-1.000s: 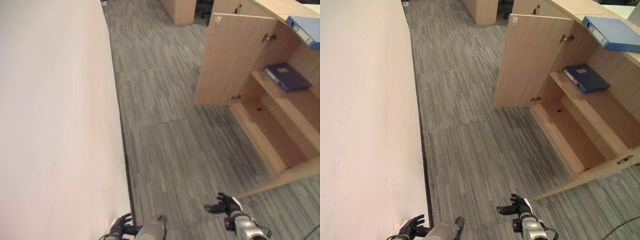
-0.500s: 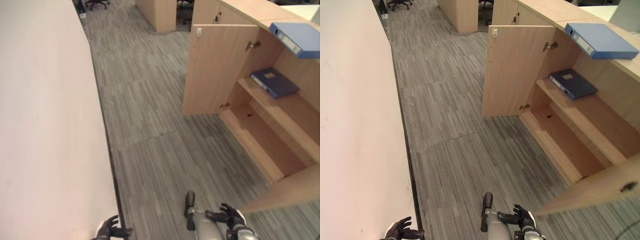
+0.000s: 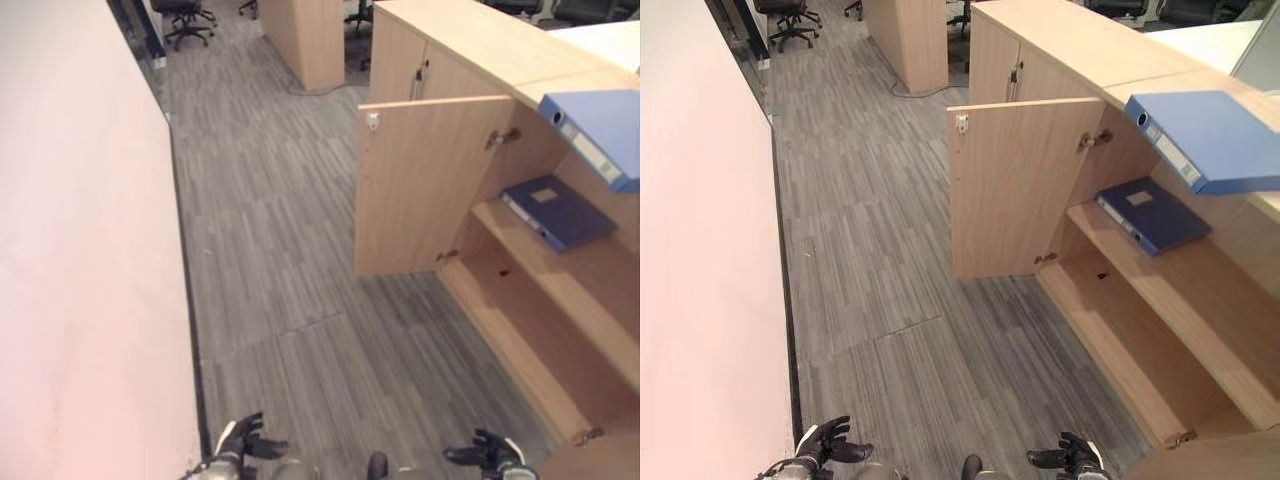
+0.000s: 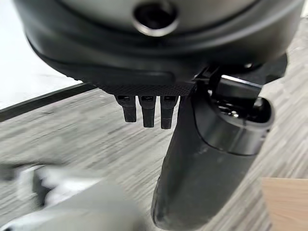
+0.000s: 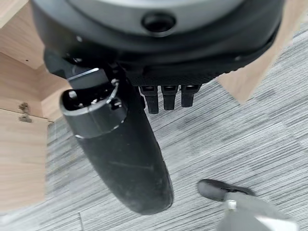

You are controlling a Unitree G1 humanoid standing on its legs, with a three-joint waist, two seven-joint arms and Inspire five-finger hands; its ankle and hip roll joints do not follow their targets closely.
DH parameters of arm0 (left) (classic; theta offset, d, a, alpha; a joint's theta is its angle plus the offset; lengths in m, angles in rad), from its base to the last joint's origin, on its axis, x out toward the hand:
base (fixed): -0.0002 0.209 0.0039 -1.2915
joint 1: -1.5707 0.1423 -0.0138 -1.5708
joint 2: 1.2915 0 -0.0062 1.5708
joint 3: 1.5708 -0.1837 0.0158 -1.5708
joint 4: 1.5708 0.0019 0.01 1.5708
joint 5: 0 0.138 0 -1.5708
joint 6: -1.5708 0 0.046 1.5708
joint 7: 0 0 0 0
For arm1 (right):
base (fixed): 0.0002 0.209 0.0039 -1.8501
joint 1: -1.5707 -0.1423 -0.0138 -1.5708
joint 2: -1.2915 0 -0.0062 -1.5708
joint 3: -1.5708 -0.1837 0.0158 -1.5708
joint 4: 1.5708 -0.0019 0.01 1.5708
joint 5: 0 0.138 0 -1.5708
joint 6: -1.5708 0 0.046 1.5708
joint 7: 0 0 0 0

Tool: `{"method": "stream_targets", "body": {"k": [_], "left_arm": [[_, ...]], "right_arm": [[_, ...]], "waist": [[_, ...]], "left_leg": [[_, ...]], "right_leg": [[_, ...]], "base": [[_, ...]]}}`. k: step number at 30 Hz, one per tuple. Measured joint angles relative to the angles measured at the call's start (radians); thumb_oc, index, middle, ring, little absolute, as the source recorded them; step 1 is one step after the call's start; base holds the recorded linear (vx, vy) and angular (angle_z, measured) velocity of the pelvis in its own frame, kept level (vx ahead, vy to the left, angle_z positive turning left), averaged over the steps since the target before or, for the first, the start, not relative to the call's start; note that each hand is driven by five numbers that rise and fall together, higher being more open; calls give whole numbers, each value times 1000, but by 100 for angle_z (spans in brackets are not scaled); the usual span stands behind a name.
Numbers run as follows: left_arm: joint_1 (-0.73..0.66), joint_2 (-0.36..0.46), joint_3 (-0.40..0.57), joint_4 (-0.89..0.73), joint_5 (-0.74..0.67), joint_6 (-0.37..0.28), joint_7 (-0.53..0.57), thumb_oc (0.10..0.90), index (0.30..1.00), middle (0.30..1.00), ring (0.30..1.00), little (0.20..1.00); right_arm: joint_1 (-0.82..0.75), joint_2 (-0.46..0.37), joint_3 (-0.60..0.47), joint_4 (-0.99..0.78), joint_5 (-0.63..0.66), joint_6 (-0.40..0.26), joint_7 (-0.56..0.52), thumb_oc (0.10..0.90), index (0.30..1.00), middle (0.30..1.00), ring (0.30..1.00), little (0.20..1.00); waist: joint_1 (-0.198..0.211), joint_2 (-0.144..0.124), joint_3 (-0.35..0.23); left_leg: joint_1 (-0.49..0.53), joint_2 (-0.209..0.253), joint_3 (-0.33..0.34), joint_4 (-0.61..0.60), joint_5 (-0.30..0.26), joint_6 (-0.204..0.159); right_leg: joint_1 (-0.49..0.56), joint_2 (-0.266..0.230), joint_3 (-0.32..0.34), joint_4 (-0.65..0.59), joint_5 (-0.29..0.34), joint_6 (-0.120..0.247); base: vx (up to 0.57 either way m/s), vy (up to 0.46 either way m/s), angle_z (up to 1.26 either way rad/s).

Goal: Put the empty folder in the office cabinet

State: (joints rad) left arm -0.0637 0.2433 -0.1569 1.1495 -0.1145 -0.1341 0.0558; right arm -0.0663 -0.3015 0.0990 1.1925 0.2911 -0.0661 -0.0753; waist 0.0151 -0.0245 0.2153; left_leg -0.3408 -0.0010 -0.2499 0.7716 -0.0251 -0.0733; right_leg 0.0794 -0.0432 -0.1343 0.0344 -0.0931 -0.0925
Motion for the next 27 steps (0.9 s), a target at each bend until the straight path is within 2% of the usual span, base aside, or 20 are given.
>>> {"method": "stream_targets", "body": {"k": [2,3,4,6,7,9,10,11,13,14,15,17,19,20,22,23,24,25,26,27], "left_arm": [[29,9,-14,35,2,4,4,800,900,900,900,900],[73,14,-3,78,2,13,2,800,900,900,900,900],[91,9,34,104,2,1,-1,800,900,900,900,900],[137,2,40,142,3,40,-1,800,900,900,900,900],[111,19,46,142,10,62,0,800,900,900,900,900],[97,25,39,126,12,57,6,800,900,900,900,900],[73,40,36,108,13,38,6,800,900,900,900,900],[64,47,38,82,13,18,7,800,900,900,900,900],[13,67,37,74,10,6,8,800,900,900,900,900],[8,72,43,65,2,4,16,800,900,900,900,900],[8,73,47,69,-1,9,20,800,900,900,900,900],[10,69,59,76,-1,12,25,800,900,900,900,900],[10,61,57,75,-1,2,21,800,900,900,900,900],[12,64,58,81,-1,0,25,800,900,900,900,900],[0,60,52,98,1,13,18,800,900,900,900,900],[-2,71,58,109,1,26,18,800,900,900,900,900],[0,54,55,120,1,31,20,800,900,900,900,900],[13,26,51,126,2,40,20,800,900,900,900,900],[2,3,40,130,1,42,20,800,900,900,900,900],[-6,-2,38,91,1,21,20,800,900,900,900,900]], "right_arm": [[15,-5,4,0,26,1,1,800,900,900,900,900],[66,-16,41,-10,26,3,0,800,900,900,900,900],[77,-32,18,-5,24,16,10,800,900,900,900,900],[60,-32,-8,39,23,19,0,800,900,900,900,900],[18,11,-16,30,22,12,3,800,900,900,900,900],[8,37,-2,29,21,11,6,800,900,900,900,900],[-14,67,16,21,4,5,15,800,900,900,900,900],[-23,83,31,17,4,-1,19,800,900,900,900,900],[-35,103,66,0,2,-1,22,800,900,900,900,900],[-59,106,97,-8,1,0,21,800,900,900,900,900],[-73,110,156,-46,-13,-6,22,800,900,900,900,900],[-58,114,163,-102,-25,-10,27,800,900,900,900,900],[-39,115,162,-85,-36,-15,27,800,900,900,900,900],[-44,111,157,-101,-44,-17,22,800,900,900,900,900],[-33,98,156,-99,-44,-16,22,800,900,900,900,900],[-33,106,139,-94,-44,-28,18,800,900,900,900,900],[-34,88,121,-92,-43,-36,18,800,900,900,900,900],[-28,55,115,-96,-42,-39,13,800,900,900,900,900],[-24,29,107,-95,-37,-36,-6,800,900,900,900,900],[-20,21,71,-77,-31,-12,-9,800,900,900,900,900]], "waist": [[23,57,16],[20,85,6],[67,107,5],[154,83,-3],[176,-1,26],[200,-4,28],[201,-2,11],[171,14,-8],[164,16,-19],[169,26,-14],[177,53,-8],[175,69,-13],[171,74,-18],[164,79,-15],[132,67,-14],[91,-29,0],[71,-15,14],[60,60,13],[73,87,44],[61,80,42]], "left_leg": [[-25,82,54,-617,70,-17],[-47,91,-17,-795,62,-26],[-69,130,-112,-865,11,-48],[-15,135,-130,-810,-6,-45],[-13,24,-47,-668,171,-93],[32,-1,2,-636,188,-27],[62,-33,31,-619,153,13],[70,-39,32,-630,143,27],[76,-60,39,-626,100,40],[47,-77,38,-508,76,84],[52,-65,99,-444,20,127],[82,-47,162,-507,45,143],[116,-61,162,-569,65,140],[114,-60,138,-624,98,118],[143,-65,135,-728,88,58],[98,-122,228,-599,-7,84],[61,-77,240,-352,-56,106],[88,14,193,-299,-174,60],[87,12,222,-289,-194,72],[89,5,237,-364,-179,64]], "right_leg": [[124,-9,62,-68,-39,62],[228,-16,108,-107,-106,108],[208,-28,211,-28,-205,135],[213,-120,388,-26,-258,123],[163,-180,506,109,-203,180],[144,-172,520,143,-186,215],[115,-186,513,188,-88,226],[96,-168,522,220,-83,251],[24,-156,492,285,42,230],[-44,-172,459,364,72,254],[-135,-221,288,487,91,249],[-210,-243,114,589,47,245],[-205,-170,86,581,13,242],[-231,-73,103,603,-85,227],[-229,3,38,470,-119,145],[-205,-87,-24,234,-110,100],[-208,-116,-53,240,-41,142],[-213,-88,-85,285,-56,151],[-238,-113,-52,332,-76,169],[-260,-144,-36,316,-66,187]], "base": [[1053,360,-120],[1467,619,-152],[1104,494,-201],[603,663,-256],[542,725,-237],[217,317,-158],[171,288,-81],[145,245,-56],[59,283,-47],[13,514,-175],[11,399,-187],[30,237,-143],[75,235,-83],[139,-1,-69],[217,-145,-50],[196,-173,-53],[206,-182,-74],[151,-128,-108],[198,-204,-95],[136,-148,-54]]}}
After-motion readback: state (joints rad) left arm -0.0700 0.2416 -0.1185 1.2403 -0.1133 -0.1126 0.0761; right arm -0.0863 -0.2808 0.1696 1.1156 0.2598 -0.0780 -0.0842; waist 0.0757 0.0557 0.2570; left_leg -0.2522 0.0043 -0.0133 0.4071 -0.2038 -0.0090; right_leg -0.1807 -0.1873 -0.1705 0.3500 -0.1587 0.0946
